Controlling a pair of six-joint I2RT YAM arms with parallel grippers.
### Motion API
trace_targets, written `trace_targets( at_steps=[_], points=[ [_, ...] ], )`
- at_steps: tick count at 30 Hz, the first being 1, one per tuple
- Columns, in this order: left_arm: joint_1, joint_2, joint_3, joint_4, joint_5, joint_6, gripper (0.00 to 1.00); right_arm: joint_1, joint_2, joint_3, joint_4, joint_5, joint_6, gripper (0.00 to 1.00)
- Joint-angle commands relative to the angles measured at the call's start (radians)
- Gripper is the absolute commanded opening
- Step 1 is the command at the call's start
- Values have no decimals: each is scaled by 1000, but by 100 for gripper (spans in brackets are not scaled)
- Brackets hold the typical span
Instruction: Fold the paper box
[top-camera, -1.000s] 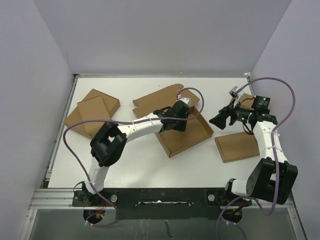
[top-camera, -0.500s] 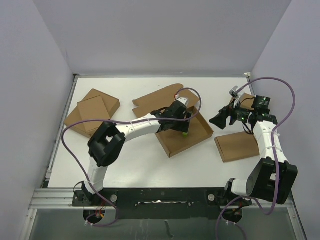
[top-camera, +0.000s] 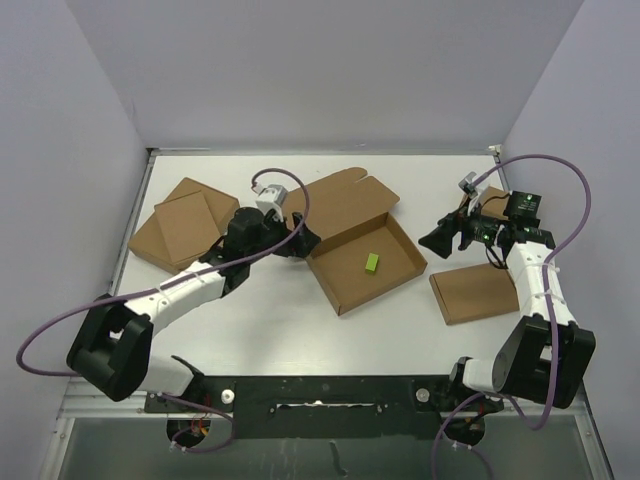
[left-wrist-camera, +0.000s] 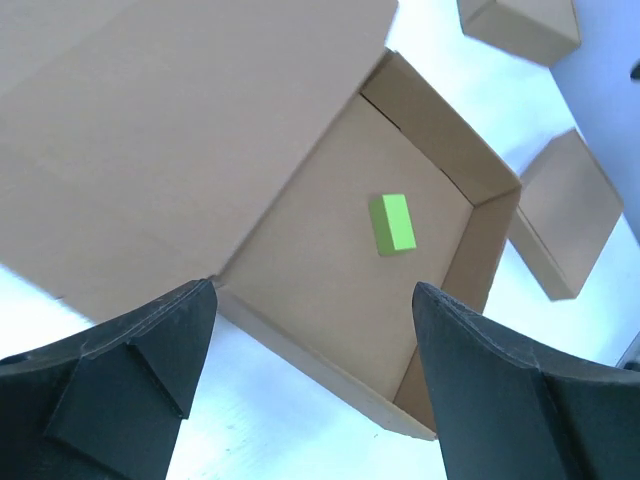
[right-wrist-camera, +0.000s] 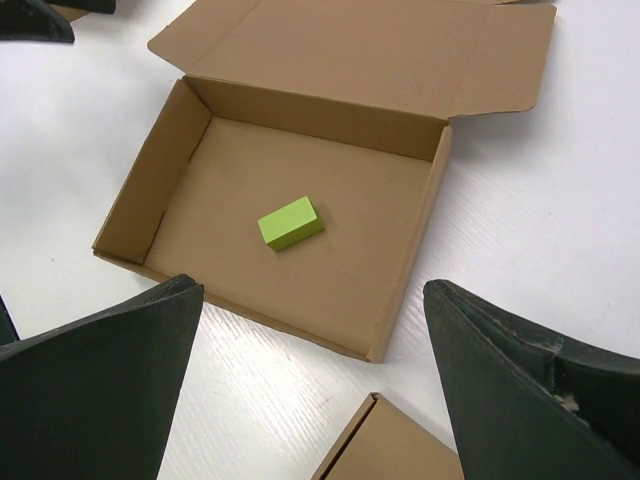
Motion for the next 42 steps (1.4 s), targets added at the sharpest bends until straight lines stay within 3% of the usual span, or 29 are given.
trace_targets(
  at_steps=[1, 4, 11, 16, 19, 22, 30, 38, 42],
  points=[
    [120, -62, -78, 121, 107, -174, 81, -6, 0, -1, 33, -30, 6, 98],
    [190, -68, -130, 120, 111, -286, 83, -7, 1, -1, 33, -30, 6, 98],
    [216, -71, -144, 68, 11, -372, 86, -7, 4, -1, 33, -32, 6, 98],
    [233, 25, -34, -160, -98, -473, 82, -5, 3, -1, 32, -33, 7, 98],
    [239, 79, 17, -215, -140, -506, 76, -6, 3, -1, 32, -32, 7, 98],
    [251, 124, 35, -187, -123, -522, 64, -6, 3, -2, 32, -33, 6, 98],
    [277, 265, 130, -169, -98, -548, 56, -7, 3, -2, 32, -35, 6, 98],
    [286, 384, 212, -137, -75, -576, 33, -4, 7, -4, 33, -37, 8, 98],
    [286, 387, 210, -121, -63, -543, 17, -5, 22, -9, 46, -56, 29, 98]
  ],
)
